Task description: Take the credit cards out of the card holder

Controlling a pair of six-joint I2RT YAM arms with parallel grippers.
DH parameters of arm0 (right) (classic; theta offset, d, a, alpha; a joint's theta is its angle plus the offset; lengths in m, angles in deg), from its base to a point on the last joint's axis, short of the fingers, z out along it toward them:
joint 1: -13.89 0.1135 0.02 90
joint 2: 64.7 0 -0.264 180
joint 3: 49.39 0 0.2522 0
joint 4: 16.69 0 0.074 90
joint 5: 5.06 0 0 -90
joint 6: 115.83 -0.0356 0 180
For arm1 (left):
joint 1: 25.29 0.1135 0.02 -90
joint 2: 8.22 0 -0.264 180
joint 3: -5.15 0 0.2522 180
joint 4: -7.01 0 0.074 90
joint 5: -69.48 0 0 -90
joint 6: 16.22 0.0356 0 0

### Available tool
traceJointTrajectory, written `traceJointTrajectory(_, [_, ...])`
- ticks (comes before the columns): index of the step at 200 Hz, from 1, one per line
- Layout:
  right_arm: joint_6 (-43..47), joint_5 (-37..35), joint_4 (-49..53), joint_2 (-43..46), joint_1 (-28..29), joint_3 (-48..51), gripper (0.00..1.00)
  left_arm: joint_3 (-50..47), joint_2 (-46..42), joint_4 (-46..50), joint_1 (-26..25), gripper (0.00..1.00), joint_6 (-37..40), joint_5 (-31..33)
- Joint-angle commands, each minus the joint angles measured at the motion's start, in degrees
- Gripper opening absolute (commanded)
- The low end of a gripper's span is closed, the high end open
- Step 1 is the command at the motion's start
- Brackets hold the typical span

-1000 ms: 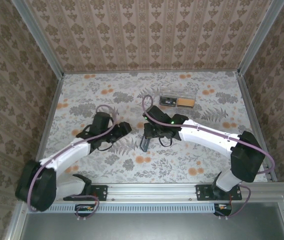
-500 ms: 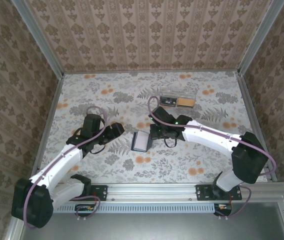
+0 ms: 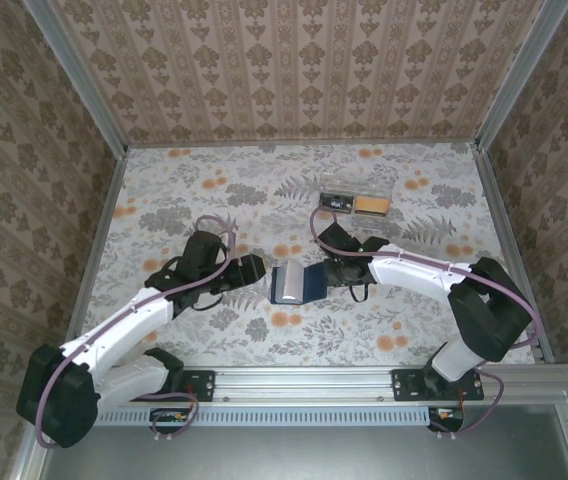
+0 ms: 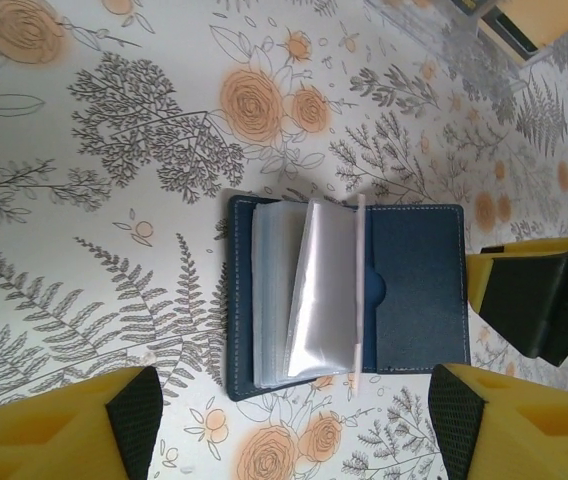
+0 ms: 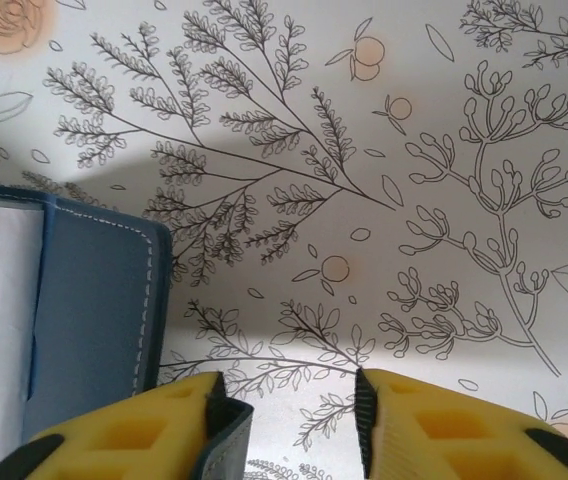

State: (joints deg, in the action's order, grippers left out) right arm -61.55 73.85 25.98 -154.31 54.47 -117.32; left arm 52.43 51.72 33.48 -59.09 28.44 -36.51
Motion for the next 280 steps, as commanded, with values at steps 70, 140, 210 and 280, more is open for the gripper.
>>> traceJointTrajectory(70, [-0.18,-1.33,1.12,-1.63,2.22,-3.84,0.38,2.51,11.21,-10.95,-4.01,0.67,0.73,-4.01])
traceJointTrajectory(140, [-0.40,-1.86,0.03,-4.72,2.15,-2.35,0.33,4.79,20.83,-14.06,-6.67,0.64,0.27,-4.57])
traceJointTrajectory(210, [-0.43,-1.82,-0.43,-4.64,2.20,-2.17,0.33,4.41,22.86,-12.29,-8.42,0.68,0.47,-1.19])
traceJointTrajectory(280, [-0.75,-1.46,-0.96,-4.96,2.18,-2.17,0.33,4.09,26.85,-16.53,-9.31,0.69,-1.37,-4.27])
